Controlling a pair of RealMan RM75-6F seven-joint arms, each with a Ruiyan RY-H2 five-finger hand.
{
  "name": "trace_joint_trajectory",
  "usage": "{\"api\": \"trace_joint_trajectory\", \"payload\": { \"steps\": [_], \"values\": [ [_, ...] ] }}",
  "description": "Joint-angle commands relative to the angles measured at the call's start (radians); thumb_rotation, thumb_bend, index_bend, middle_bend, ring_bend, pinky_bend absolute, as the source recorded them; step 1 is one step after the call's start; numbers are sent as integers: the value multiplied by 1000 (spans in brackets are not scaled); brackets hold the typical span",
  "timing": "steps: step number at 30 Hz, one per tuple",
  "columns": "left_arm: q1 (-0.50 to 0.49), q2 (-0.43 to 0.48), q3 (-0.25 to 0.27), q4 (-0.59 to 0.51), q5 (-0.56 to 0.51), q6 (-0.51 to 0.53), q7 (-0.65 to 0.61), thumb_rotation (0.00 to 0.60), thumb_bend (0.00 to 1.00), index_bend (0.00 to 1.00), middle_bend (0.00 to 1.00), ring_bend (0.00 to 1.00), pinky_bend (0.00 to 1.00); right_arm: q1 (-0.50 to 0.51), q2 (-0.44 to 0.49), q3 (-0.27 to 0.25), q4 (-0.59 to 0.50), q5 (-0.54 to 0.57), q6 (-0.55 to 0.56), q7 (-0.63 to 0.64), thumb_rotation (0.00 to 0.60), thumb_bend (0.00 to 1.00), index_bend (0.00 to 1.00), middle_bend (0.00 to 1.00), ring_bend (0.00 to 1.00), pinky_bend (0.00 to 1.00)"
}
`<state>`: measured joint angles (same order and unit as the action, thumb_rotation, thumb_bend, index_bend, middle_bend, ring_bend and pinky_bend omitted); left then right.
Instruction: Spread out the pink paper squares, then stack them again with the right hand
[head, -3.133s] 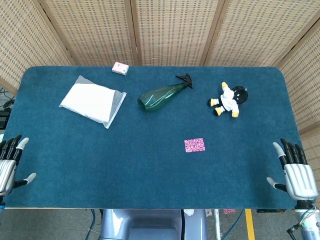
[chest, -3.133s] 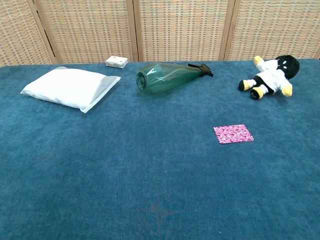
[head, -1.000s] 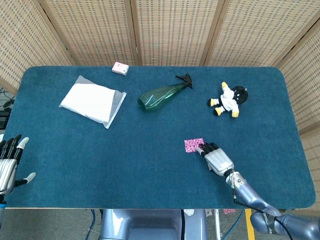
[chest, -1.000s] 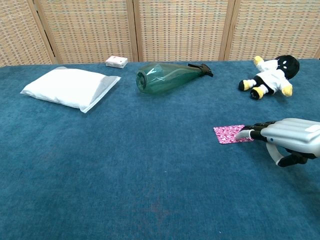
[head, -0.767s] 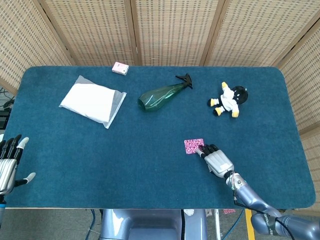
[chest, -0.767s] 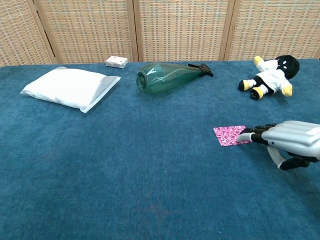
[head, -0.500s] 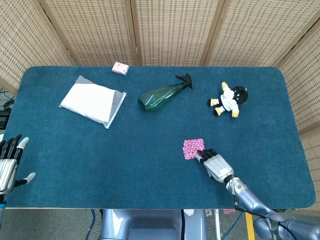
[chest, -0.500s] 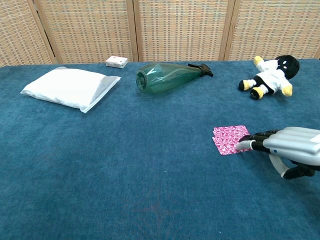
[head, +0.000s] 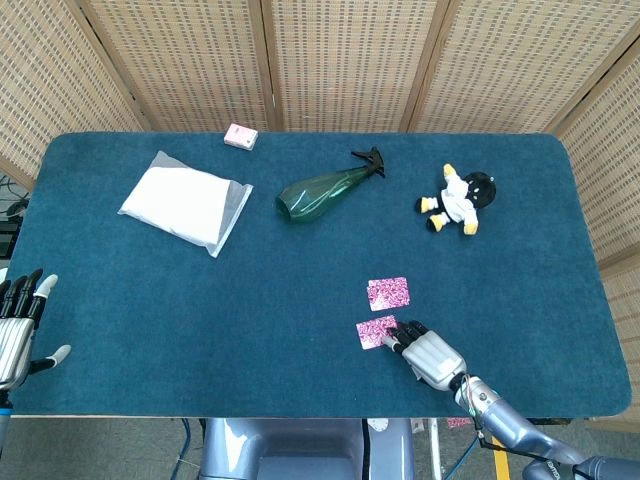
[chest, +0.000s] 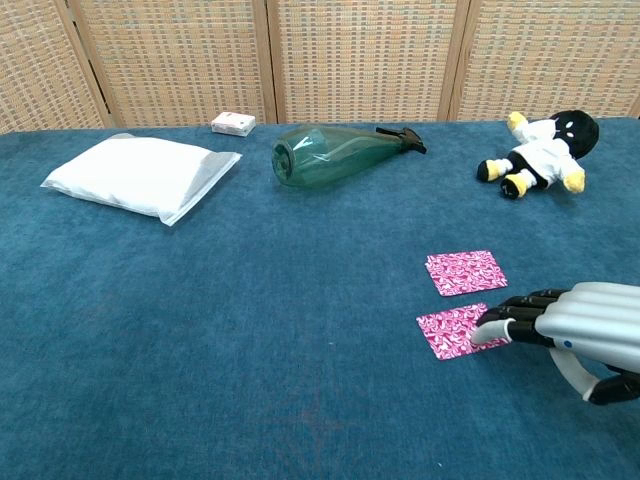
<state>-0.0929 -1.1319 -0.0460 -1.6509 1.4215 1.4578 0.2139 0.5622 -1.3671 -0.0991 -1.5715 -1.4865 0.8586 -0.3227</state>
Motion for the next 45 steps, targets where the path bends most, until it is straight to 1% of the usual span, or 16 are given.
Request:
{"api": "trace_joint_trajectory", "payload": {
  "steps": [1, 3, 6, 8, 12, 15, 24, 28, 34, 38, 45],
  "values": [
    [0, 0, 0, 0, 0, 0, 0, 600, 154, 0, 0, 0, 0, -7, 11, -1, -12, -43, 46, 28, 600, 1000, 101, 97, 4, 112],
    [0, 1, 0, 0, 0, 0, -1, 600, 154, 0, 0, 0, 0, -10, 8, 7, -1, -61, 73, 45, 600, 1000, 101, 96, 4, 112],
    [0, 1, 1, -1, 0, -1, -1, 600, 154, 0, 0, 0, 0, -8, -3, 31, 37, -79, 113, 70, 600, 1000, 101, 96, 4, 112],
    [0, 2, 1, -1, -1, -2, 0, 600, 154, 0, 0, 0, 0, -3, -12, 48, 58, -72, 116, 80, 600, 1000, 101, 96, 4, 112],
    [0, 2, 1, -2, -2, -2, 2, 600, 154, 0, 0, 0, 0, 20, -36, 80, 100, -35, 84, 72, 600, 1000, 101, 96, 4, 112],
    [0, 2, 0, -3, -4, -4, 3, 600, 154, 0, 0, 0, 0, 36, -59, 94, 126, -7, 55, 34, 600, 1000, 101, 96, 4, 112],
    [-2, 4, 0, -6, -9, -9, 1, 600, 154, 0, 0, 0, 0, 63, -105, 125, 155, 83, -1, -31, 600, 1000, 101, 96, 4, 112],
    [-2, 6, 1, -7, -8, -10, -1, 600, 154, 0, 0, 0, 0, 67, -120, 125, 171, 119, -21, -51, 600, 1000, 101, 94, 4, 112],
    [-3, 7, 1, -8, -10, -13, -1, 600, 154, 0, 0, 0, 0, 69, -123, 115, 187, 142, -38, -60, 600, 1000, 101, 94, 4, 112],
    [-3, 8, 1, -11, -13, -16, 0, 600, 154, 0, 0, 0, 0, 70, -102, 102, 171, 153, -54, -65, 600, 1000, 101, 94, 4, 112],
    [-4, 8, 1, -12, -13, -16, 3, 600, 154, 0, 0, 0, 0, 56, -54, 63, 134, 153, -55, -94, 600, 1000, 101, 97, 4, 112]
  ]
}}
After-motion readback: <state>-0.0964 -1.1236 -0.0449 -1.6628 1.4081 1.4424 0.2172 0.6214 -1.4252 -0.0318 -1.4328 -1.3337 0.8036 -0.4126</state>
